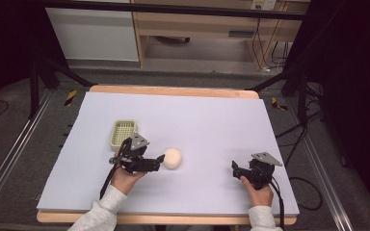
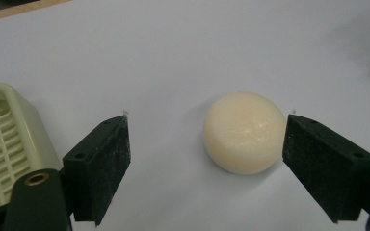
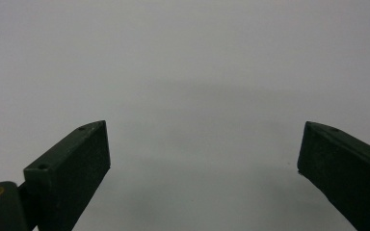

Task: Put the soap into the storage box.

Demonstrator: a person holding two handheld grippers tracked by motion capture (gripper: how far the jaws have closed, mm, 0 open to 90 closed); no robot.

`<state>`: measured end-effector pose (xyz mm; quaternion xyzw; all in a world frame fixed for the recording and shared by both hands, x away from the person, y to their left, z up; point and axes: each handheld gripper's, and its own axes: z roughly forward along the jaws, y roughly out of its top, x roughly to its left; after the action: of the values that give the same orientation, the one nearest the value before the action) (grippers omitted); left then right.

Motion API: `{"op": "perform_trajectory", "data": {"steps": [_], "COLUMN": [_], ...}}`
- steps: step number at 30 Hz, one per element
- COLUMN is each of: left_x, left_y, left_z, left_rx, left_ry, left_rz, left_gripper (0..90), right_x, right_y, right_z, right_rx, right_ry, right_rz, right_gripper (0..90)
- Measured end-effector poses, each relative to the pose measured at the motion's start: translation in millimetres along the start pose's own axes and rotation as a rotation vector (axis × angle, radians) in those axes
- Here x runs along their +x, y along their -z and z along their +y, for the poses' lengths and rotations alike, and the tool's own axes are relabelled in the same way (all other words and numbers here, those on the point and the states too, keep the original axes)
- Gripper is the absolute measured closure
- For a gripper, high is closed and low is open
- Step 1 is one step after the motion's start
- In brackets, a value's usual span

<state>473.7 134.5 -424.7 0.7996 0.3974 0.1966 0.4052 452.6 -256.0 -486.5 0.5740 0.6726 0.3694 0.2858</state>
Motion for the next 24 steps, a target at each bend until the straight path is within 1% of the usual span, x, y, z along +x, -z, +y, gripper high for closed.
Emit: {"op": "perform_trajectory", "data": {"steps": [1,7,15,16,24], "left_x": [-1.9,-7.0,-9.8,-10.8,-15.0], "left_y": [-2.2,-8.9,-16.3,-18.0,-24.0], "left_z": [1.3,4.6,5.8,6.0,8.3], "left_rx": [0.008,0.018,0.029,0.029,0.044], "left_ry": [-0.013,-0.028,-0.028,-0.021,-0.034], "left_rz": [0.009,0.015,0.009,0.005,-0.004], "left_gripper": [16.0,16.0,15.8,15.9,16.1], "right_x": [0.0,0.0,0.0,0.0,0.1], "right_y": [0.0,0.1,0.1,0.0,0.1], "right_z": [0.0,0.0,-0.1,-0.1,-0.2], "right_rx": [-0.001,-0.001,-0.002,-0.002,-0.001], "right_ry": [0.002,0.003,0.004,0.006,0.009], "right_rz": [-0.002,-0.001,0.001,0.0,0.001], "right_gripper": [4.7,4.8,4.8,4.8,4.8]}}
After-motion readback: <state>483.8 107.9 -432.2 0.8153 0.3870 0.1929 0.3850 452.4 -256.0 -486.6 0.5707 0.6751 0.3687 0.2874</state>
